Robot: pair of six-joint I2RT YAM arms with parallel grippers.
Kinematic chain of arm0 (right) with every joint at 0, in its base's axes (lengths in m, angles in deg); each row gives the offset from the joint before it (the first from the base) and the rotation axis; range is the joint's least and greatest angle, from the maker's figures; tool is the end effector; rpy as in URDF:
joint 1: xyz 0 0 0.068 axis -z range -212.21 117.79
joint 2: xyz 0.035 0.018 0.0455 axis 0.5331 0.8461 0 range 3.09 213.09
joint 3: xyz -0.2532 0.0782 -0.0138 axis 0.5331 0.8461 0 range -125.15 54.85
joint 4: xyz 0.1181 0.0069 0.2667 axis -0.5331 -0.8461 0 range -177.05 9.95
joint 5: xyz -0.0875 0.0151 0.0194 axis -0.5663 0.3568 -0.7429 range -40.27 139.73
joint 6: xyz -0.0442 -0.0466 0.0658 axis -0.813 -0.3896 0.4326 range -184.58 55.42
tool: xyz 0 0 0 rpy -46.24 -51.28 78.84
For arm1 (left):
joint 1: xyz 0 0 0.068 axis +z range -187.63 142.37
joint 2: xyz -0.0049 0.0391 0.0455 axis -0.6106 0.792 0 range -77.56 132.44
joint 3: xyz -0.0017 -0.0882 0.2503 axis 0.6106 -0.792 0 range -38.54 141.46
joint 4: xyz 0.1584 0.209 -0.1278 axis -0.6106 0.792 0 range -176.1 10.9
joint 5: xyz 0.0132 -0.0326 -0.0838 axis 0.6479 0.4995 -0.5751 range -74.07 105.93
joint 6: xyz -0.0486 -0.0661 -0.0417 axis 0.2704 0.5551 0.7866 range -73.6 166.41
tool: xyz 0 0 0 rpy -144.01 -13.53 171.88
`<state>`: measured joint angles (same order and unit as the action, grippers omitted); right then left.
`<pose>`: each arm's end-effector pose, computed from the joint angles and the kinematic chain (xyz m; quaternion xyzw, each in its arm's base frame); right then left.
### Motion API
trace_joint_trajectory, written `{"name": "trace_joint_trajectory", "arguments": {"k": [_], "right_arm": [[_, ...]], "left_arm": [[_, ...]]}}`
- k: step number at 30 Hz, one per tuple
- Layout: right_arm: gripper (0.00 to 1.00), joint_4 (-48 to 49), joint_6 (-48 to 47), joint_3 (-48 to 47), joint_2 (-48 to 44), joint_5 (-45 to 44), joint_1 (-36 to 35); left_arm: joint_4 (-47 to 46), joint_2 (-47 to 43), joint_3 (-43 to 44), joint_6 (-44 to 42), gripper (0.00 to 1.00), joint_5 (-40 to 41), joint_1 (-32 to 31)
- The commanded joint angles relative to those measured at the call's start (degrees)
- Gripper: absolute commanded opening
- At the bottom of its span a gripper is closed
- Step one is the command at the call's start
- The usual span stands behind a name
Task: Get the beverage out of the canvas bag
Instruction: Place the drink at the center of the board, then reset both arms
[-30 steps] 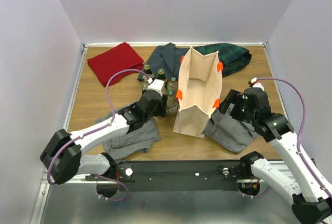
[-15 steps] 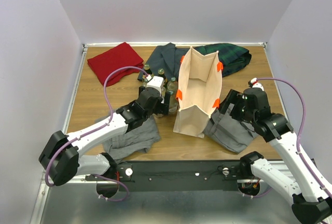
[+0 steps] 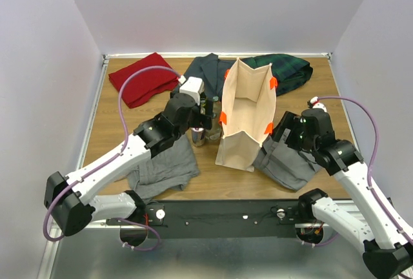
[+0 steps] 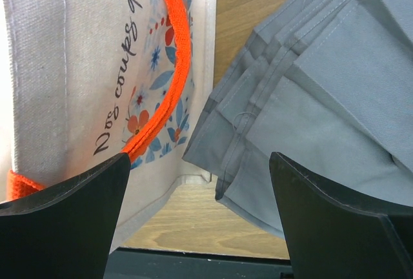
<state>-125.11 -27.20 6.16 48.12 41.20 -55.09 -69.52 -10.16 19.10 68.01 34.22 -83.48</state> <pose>0.2152 0.0775 0.2695 0.1451 0.8978 0.1473 0.3889 0.2564 -0.2268 0.2947 0.0942 0.8377 -0.1768 0.5081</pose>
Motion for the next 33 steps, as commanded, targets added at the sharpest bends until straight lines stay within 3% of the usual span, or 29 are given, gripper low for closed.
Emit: {"name": "trace_joint_trajectory", "arguments": {"k": [1, 9, 12, 14, 20, 26, 33], "right_arm": [[0.97, -1.1, -0.1, -0.9, 1.0, -3.3, -0.2], [0.99, -1.6, 0.8, -1.6, -1.4, -6.4, -0.2], [1.00, -1.9, 0.8, -1.9, -2.1, -8.1, -0.2], [1.00, -1.7, 0.1, -2.2, -2.9, -8.6, -0.2], [1.00, 1.2, -3.8, -2.4, -7.0, -10.0, -0.2], [1.00, 5.9, -7.1, -3.3, -10.8, -14.7, -0.2], [1.00, 8.4, -8.6, -5.3, -8.7, -24.1, -0.2]], "left_arm": [[7.2, -0.8, 8.1, -3.0, 0.99, -2.7, 0.1], [13.6, 0.0, 18.6, -6.7, 0.99, -6.5, 0.2], [16.2, 1.2, 22.6, -7.8, 0.99, -11.8, 1.4], [16.5, 1.4, 23.7, -9.6, 0.99, -19.2, 3.6], [14.4, 1.8, 23.3, -9.7, 0.99, -25.4, 13.2], [15.5, 4.1, 25.3, -10.5, 0.99, -26.4, 20.5], [12.1, 2.0, 25.8, -11.9, 0.99, -28.4, 31.1]]}}
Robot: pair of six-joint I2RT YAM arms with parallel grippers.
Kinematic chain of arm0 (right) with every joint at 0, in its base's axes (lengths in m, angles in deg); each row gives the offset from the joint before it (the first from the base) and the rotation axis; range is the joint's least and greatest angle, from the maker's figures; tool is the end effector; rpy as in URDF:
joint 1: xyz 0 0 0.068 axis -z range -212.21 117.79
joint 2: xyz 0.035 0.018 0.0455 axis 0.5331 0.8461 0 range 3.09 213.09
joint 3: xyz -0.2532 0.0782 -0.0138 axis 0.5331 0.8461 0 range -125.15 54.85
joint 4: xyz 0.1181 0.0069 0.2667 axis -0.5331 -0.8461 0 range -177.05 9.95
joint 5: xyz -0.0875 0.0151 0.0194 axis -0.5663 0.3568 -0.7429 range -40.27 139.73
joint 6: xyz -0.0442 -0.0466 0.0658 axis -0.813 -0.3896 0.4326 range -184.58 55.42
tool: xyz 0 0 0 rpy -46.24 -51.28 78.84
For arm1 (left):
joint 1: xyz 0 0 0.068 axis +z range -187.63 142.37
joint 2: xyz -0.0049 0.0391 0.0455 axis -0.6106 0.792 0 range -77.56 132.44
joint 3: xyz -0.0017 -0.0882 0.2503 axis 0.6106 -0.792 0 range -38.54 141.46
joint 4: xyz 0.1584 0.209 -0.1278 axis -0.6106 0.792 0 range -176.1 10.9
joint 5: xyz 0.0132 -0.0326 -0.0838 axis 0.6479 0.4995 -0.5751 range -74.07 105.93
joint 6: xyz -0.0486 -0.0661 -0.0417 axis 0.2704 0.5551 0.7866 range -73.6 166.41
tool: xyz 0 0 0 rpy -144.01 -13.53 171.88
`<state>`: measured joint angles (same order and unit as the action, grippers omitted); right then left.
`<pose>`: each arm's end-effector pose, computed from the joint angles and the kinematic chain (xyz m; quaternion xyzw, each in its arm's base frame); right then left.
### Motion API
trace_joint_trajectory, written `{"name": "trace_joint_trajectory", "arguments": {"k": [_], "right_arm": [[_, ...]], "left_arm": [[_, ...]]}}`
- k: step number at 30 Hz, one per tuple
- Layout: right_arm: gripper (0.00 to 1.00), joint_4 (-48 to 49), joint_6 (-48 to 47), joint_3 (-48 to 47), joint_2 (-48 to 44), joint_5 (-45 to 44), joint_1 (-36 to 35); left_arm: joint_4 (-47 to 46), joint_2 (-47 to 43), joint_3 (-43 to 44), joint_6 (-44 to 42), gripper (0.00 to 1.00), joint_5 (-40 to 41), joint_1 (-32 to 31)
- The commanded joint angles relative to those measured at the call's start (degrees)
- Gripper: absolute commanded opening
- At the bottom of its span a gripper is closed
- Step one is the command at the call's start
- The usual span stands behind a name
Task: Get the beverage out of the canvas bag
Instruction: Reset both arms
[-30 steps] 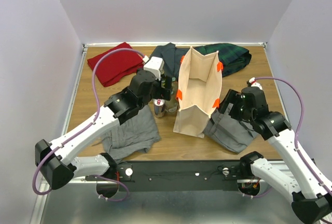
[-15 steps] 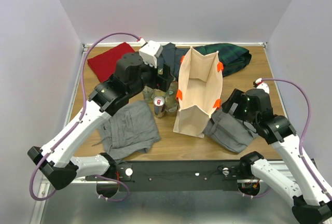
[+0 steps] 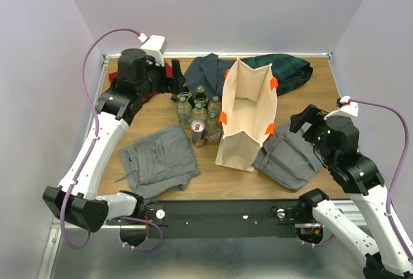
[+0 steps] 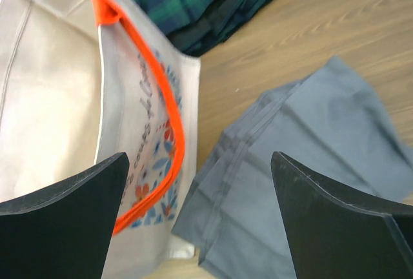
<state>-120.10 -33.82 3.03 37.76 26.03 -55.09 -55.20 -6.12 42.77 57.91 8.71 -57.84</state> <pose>0.1918 0.0449 0.3402 0.1693 0.8059 0.0912 0.5599 0.3218 -0.1294 0.4071 0.0980 0.8175 -0.2043 0.5294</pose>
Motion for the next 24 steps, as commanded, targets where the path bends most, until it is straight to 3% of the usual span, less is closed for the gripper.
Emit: {"name": "trace_joint_trajectory", "arguments": {"k": [1, 7, 14, 15, 20, 24], "right_arm": [[1.00, 4.8, -2.1, -2.0, 2.1, -9.6, -0.2], [1.00, 13.0, -3.0, 0.9, 8.6, -18.6, -0.2], [1.00, 31.5, -8.9, 8.6, 14.6, -27.3, 1.1], [1.00, 33.4, -9.7, 9.2, 15.2, -25.7, 4.9], [1.00, 38.9, -11.2, 7.4, 24.8, 2.7, 27.0], [1.00, 45.8, -20.8, 5.8, 32.2, 15.5, 28.7]], "left_arm": [[-2.7, -2.1, 2.0, -2.0, 0.99, -3.7, 7.5], [-8.6, -0.4, -2.8, -0.5, 0.99, -7.9, 15.8], [-19.2, -2.6, -12.8, 1.5, 0.99, -1.2, 19.8], [-20.4, -3.3, -14.1, 1.4, 0.99, 0.4, 19.8], [-21.6, -5.8, -17.6, 3.4, 0.99, 0.8, 21.2], [-22.8, -6.1, -19.4, 2.9, 0.99, -0.5, 21.3]]}}
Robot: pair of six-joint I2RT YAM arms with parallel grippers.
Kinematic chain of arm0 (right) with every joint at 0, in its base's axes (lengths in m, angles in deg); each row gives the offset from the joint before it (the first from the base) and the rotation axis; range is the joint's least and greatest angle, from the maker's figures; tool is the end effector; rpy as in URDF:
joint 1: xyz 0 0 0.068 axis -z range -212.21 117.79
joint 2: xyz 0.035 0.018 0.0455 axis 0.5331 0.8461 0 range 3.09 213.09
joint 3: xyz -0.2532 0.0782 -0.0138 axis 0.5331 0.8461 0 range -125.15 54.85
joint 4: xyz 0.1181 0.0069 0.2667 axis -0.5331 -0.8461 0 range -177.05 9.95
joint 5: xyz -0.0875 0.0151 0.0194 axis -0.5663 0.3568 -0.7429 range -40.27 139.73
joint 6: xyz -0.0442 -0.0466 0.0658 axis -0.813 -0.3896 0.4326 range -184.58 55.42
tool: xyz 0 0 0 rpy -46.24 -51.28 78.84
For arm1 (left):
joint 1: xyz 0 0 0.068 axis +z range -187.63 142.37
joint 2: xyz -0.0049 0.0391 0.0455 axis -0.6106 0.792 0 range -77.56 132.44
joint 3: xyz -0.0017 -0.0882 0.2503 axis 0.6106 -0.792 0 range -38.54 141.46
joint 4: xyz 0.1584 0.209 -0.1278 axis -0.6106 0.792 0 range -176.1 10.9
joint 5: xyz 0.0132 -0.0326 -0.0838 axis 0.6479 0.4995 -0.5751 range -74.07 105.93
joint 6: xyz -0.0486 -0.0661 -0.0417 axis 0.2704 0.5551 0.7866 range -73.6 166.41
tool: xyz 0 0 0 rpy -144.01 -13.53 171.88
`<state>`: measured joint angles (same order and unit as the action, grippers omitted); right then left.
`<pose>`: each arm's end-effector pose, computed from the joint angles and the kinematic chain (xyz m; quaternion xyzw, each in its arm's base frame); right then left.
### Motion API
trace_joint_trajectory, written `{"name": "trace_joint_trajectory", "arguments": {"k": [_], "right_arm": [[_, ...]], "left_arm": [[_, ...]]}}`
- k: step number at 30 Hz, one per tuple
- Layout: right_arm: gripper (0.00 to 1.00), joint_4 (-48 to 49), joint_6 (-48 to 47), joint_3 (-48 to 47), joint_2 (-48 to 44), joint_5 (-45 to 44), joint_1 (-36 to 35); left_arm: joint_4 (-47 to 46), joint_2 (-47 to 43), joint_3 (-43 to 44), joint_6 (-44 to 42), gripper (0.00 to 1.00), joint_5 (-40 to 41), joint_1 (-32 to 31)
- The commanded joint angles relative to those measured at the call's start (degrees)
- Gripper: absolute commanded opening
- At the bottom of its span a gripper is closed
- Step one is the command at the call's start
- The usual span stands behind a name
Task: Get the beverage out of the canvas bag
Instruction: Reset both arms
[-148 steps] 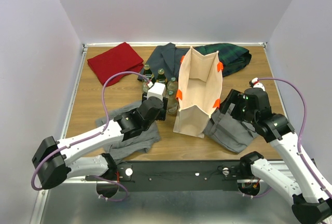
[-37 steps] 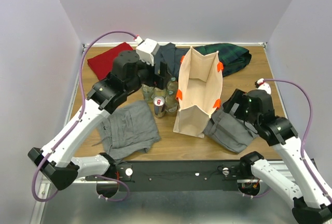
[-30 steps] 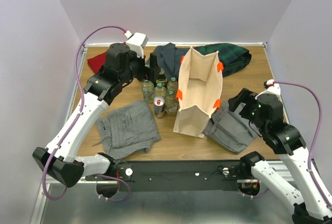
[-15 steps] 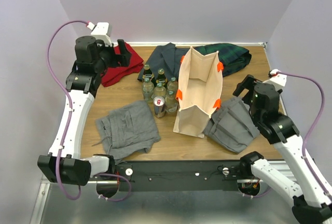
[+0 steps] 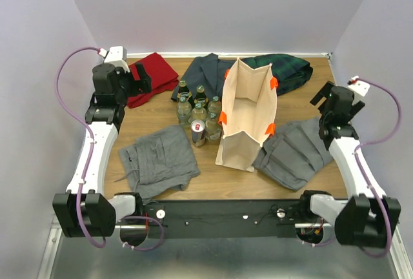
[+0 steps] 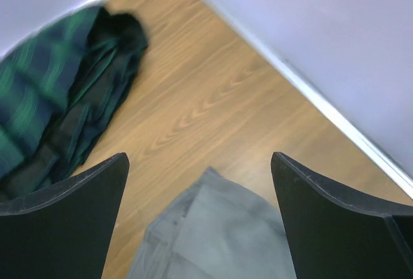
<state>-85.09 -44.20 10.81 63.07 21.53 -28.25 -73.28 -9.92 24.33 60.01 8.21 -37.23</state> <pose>0.3083 -0.0605 0.2645 0.3034 0.7522 -0.1203 0.5725 0.3522 -0.0086 0.3402 -0.0587 0.8039 -0.1217 0.5792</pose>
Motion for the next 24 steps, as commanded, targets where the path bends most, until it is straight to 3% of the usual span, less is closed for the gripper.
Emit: {"name": "trace_joint_trajectory", "arguments": {"k": [1, 9, 17, 21, 24], "right_arm": [[1.00, 11.4, -10.8, -2.5, 8.2, 21.2, 1.8], [1.00, 25.4, -9.3, 9.2, 6.8, 20.7, 4.7], [1.00, 27.4, -7.5, 12.5, 8.4, 12.6, 5.9], [1.00, 34.6, -5.4, 17.5, 6.4, 14.8, 6.2], [1.00, 34.0, -6.1, 17.7, 8.5, 15.3, 6.3]], "left_arm": [[-5.2, -2.2, -1.7, 0.7, 0.99, 0.0, 0.9], [-9.7, -2.8, -5.7, -0.6, 0.99, 1.4, 1.1], [-9.0, -2.2, -5.7, 0.2, 0.99, 0.7, 1.4], [-6.2, -1.2, -2.4, -0.9, 0.99, 3.0, 1.5], [-8.1, -3.1, -5.0, 2.4, 0.99, 5.4, 1.5]]}}
